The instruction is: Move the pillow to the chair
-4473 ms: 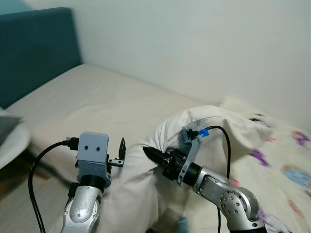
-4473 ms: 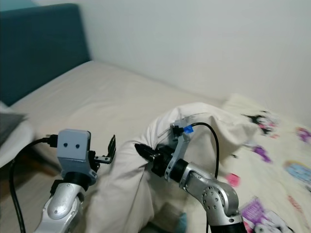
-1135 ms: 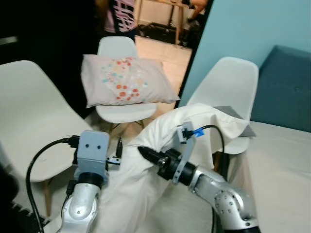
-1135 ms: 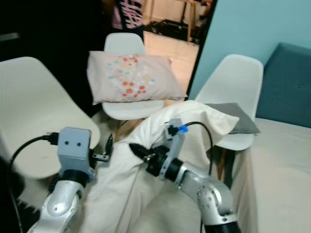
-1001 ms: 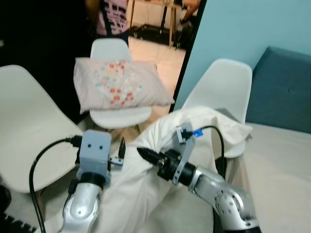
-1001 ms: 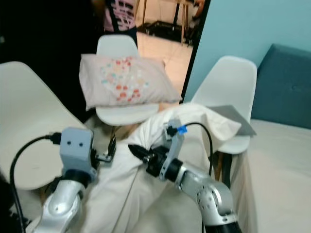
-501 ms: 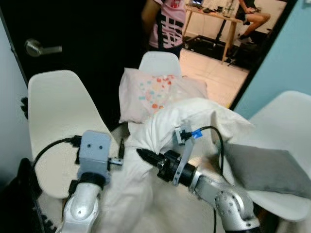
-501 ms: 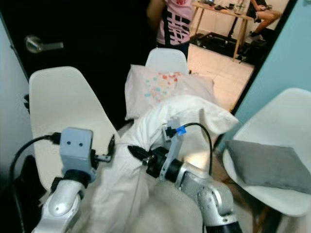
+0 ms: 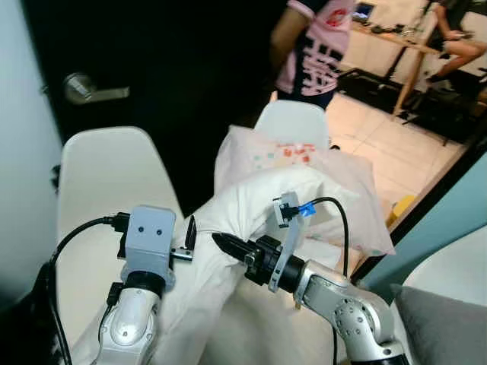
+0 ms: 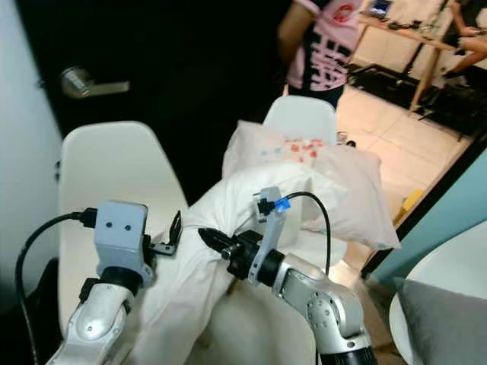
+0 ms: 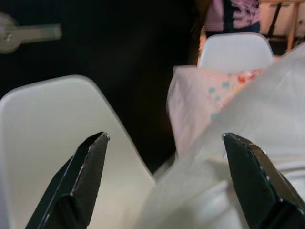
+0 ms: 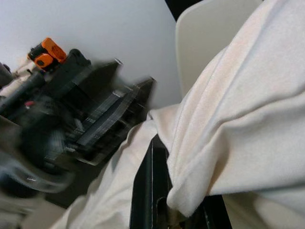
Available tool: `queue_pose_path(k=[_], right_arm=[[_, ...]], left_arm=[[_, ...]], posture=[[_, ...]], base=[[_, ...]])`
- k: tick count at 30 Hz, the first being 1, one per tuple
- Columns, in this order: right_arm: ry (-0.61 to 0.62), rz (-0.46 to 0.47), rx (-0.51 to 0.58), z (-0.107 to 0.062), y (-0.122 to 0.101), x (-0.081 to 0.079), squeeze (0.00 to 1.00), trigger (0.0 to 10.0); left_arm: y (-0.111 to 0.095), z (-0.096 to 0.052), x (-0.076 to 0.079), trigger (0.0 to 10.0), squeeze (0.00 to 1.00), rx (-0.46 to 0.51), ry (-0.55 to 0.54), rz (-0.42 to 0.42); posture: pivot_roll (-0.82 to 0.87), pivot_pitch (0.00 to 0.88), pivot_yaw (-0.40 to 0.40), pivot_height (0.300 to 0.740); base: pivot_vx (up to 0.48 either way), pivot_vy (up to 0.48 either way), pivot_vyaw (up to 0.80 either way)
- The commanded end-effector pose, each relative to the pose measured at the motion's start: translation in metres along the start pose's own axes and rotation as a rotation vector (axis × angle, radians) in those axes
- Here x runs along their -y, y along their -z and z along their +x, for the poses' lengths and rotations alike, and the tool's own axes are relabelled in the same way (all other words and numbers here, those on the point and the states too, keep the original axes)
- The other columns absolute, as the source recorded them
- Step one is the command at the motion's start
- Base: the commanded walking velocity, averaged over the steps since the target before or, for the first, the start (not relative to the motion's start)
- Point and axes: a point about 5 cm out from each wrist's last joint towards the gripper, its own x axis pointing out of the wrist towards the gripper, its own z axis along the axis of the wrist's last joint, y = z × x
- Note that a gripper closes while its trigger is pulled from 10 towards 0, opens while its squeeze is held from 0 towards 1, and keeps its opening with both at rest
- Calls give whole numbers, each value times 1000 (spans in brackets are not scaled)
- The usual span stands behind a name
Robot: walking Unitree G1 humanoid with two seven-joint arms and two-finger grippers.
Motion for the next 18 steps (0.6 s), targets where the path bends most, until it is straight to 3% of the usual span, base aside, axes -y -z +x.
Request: queue_pose_path(k=[1, 5, 12, 18], right_arm=[[-50, -56, 77, 1, -16, -8, 0, 10000], [-46, -50, 77, 1, -16, -8, 0, 10000], [-39, -35, 77, 1, -16, -6, 0, 10000], [-57, -56, 67, 1, -16, -8, 0, 10000]], left_arm=[[1, -2, 1, 10000, 0, -6, 0, 8], [1, -1, 1, 10000, 0, -5, 0, 10], [1, -1, 1, 10000, 0, -4, -2, 12], [0, 0, 1, 10000, 0, -4, -2, 17]], posture=[[96, 0, -130, 740], [96, 0, -130, 740], [95, 0, -128, 740], [94, 0, -128, 740]], base=[[442, 0, 800], [446, 0, 800], [446, 0, 0], [404, 0, 800]])
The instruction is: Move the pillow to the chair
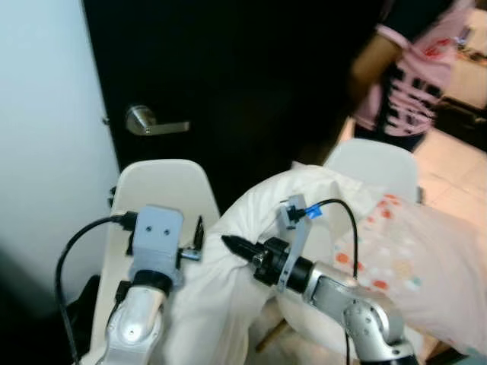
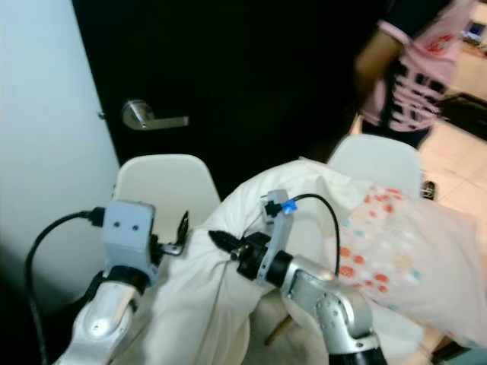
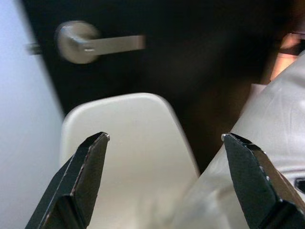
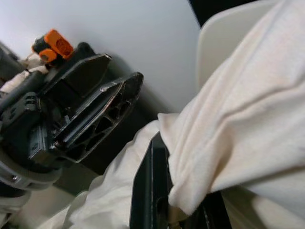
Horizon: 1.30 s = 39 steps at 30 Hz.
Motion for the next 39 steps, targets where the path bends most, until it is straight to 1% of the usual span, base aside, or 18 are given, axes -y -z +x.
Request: queue_pose_path(k=[1, 7, 12, 18, 24, 25, 31, 33, 39], right_arm=[[-82, -47, 69, 5, -14, -13, 0, 10000], [-84, -46, 69, 4, -15, -13, 0, 10000], [-84, -24, 79, 5, -16, -12, 0, 10000], [-54, -8, 73, 7, -18, -9, 0, 10000], [-14, -50, 28, 10, -18, -8, 0, 10000], [-4, -72, -2, 12, -17, -9, 0, 10000], [1, -72, -14, 13, -16, -9, 0, 10000], [8, -63, -18, 13, -16, -8, 0, 10000], [14, -55, -21, 13, -14, -7, 0, 10000]], left_arm=[[2, -1, -3, 10000, 0, -11, -16, 24], [2, -1, -3, 10000, 0, -10, -19, 25], [2, -1, -2, 10000, 0, -12, -17, 25], [2, -1, -3, 10000, 0, -17, -14, 23], [2, -1, -3, 10000, 0, -20, -11, 26], [2, -1, -3, 10000, 0, -22, -12, 28], [2, -1, -4, 10000, 0, -31, -20, 13], [2, -1, -4, 10000, 0, -36, -25, 2], [2, -1, -4, 10000, 0, -38, -26, 4]], posture=[[92, 0, -128, 740], [96, 0, -132, 740], [99, 0, -131, 740], [102, 0, -131, 740], [106, 0, -130, 740], [103, 0, -131, 740], [103, 0, -131, 740], [103, 0, -132, 740], [101, 0, -133, 740]], base=[[0, 0, 800], [0, 0, 800], [0, 0, 800], [0, 0, 0], [0, 0, 0], [0, 0, 0], [0, 0, 0], [-315, 0, 0], [-379, 0, 0]])
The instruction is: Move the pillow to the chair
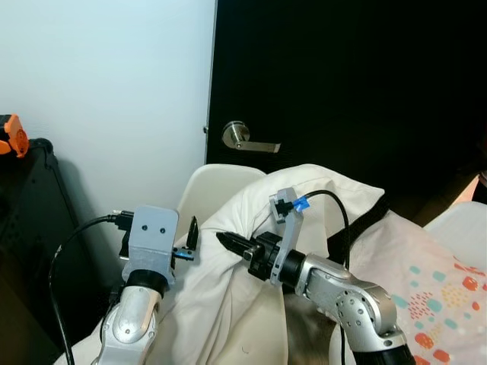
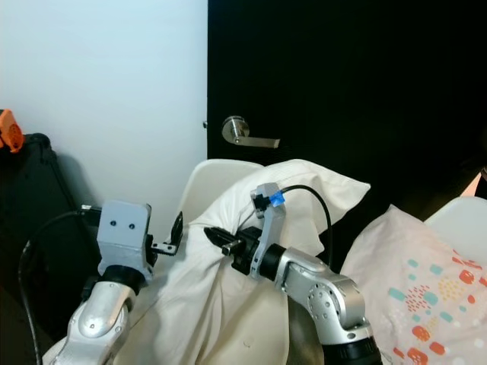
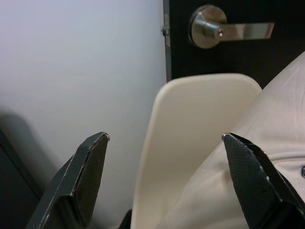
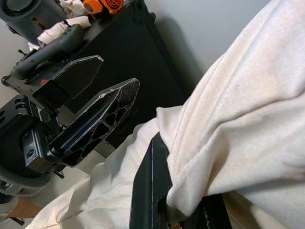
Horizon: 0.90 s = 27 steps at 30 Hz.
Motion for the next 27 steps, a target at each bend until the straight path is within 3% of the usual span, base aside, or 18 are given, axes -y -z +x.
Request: queue_pose_path(k=[1, 8, 17, 23, 25, 27], right_arm=[[-17, -18, 34, 0, -9, -3, 0, 10000], [-12, -19, 30, 0, -9, -2, 0, 10000], [-15, -54, 13, 3, -10, -3, 0, 10000], [-29, -105, 7, 15, -18, -5, 0, 10000], [-62, -136, -9, 26, -22, -10, 0, 10000], [-62, -136, -9, 26, -22, -10, 0, 10000]], left_arm=[[-2, 0, 1, 10000, 0, -2, 0, -12], [-2, 0, 2, 10000, 0, -1, 6, -20], [-7, 5, -4, 10000, 0, 29, 1, -2], [-8, 15, -27, 10000, 0, 40, -70, 52], [-11, 20, -41, 10000, 0, 51, -104, 97], [-11, 20, -41, 10000, 0, 51, -104, 97]], posture=[[101, 0, -134, 740], [103, 0, -139, 740], [103, 0, -139, 740], [107, 0, -140, 740], [111, 0, -138, 740], [111, 0, -138, 740]], base=[[-382, 0, 0], [-365, 0, 0], [0, 0, 0], [0, 0, 0], [0, 0, 0], [0, 0, 0]])
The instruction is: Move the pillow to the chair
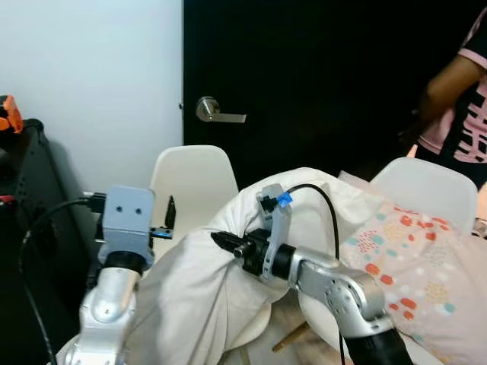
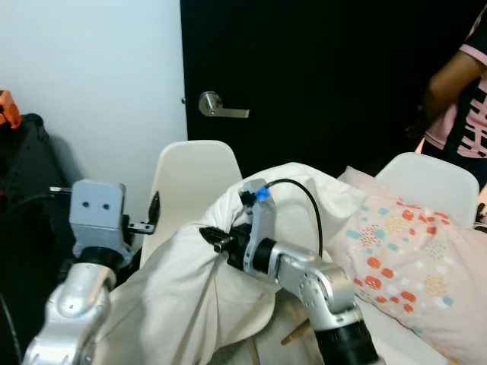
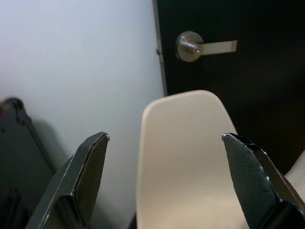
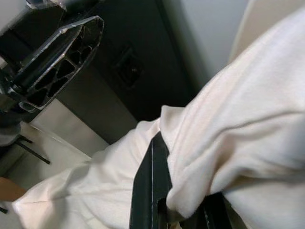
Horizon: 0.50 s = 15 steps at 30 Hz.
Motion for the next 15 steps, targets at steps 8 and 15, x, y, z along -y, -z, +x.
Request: queue_pose_path(k=[8, 15], right_arm=[[-143, -94, 89, 48, -45, -21, 0, 10000], [-12, -100, 217, 73, -84, -14, 0, 10000]], left_arm=[[-11, 22, -37, 10000, 0, 48, -81, 237], [-27, 31, -48, 10000, 0, 99, -106, 297]], posture=[[142, 0, -149, 740], [166, 0, -158, 740]], base=[[0, 0, 0], [0, 0, 0]])
